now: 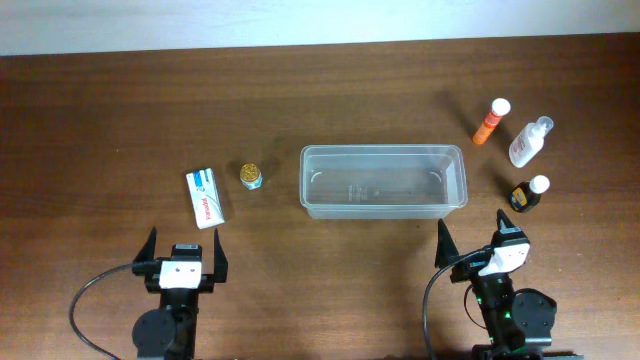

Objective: Pack container

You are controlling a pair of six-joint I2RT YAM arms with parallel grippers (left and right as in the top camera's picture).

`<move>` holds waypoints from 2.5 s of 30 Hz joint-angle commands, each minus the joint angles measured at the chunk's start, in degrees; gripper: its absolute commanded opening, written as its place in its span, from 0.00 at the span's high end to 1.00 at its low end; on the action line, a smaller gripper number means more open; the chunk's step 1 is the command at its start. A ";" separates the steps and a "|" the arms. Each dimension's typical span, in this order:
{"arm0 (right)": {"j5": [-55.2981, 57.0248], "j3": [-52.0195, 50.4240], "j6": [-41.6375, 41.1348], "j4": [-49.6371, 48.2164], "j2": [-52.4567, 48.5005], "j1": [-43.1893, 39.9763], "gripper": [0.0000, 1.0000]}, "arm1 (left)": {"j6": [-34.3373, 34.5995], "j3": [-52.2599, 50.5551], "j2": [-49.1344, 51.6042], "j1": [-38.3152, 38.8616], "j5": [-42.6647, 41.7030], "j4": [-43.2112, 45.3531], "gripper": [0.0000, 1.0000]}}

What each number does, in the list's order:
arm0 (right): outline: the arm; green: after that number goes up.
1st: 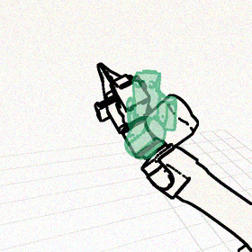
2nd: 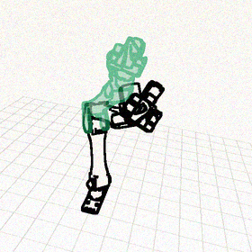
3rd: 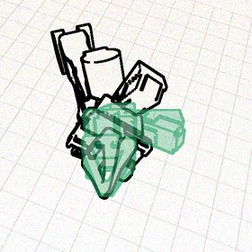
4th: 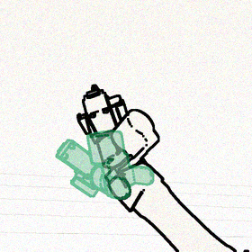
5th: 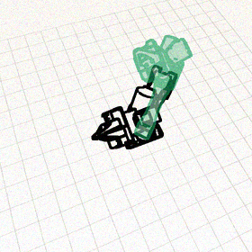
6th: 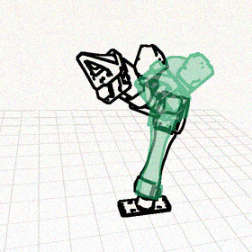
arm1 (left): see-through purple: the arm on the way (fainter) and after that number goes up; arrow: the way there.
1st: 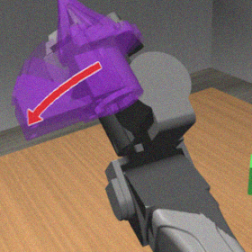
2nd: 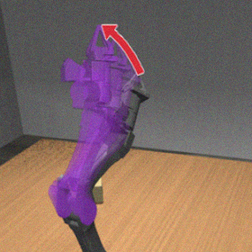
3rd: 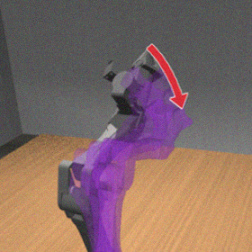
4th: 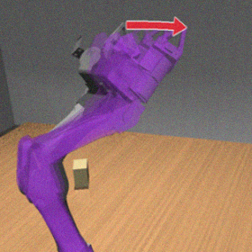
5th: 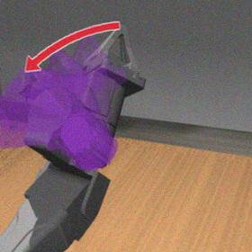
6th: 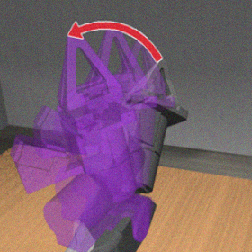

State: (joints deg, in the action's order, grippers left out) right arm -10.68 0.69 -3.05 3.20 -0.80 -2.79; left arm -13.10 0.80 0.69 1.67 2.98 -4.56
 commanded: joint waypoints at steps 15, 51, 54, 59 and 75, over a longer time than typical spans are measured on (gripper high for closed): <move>-0.94 -0.37 -0.46 0.20 0.61 0.63 0.02 | -0.70 -0.28 -0.33 -0.39 -0.66 -0.04 0.01; -0.50 -0.37 -0.44 -0.15 0.61 0.61 0.02 | -0.70 -0.28 -0.33 -0.39 -0.66 -0.04 0.01; -0.48 -0.37 -0.44 0.04 0.61 0.57 0.02 | -0.70 -0.28 -0.33 -0.39 -0.66 -0.04 0.01; -0.61 -0.37 -0.46 -0.28 0.61 0.57 0.02 | -0.70 -0.28 -0.33 -0.39 -0.66 -0.04 0.01; -1.92 13.07 2.84 2.12 -1.33 0.46 0.02 | -0.68 -0.28 -0.33 -0.39 -0.66 -0.04 0.01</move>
State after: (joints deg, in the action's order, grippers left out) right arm -14.90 7.51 -1.80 3.55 -1.04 -2.79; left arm -13.10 0.80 0.69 1.67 2.98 -4.56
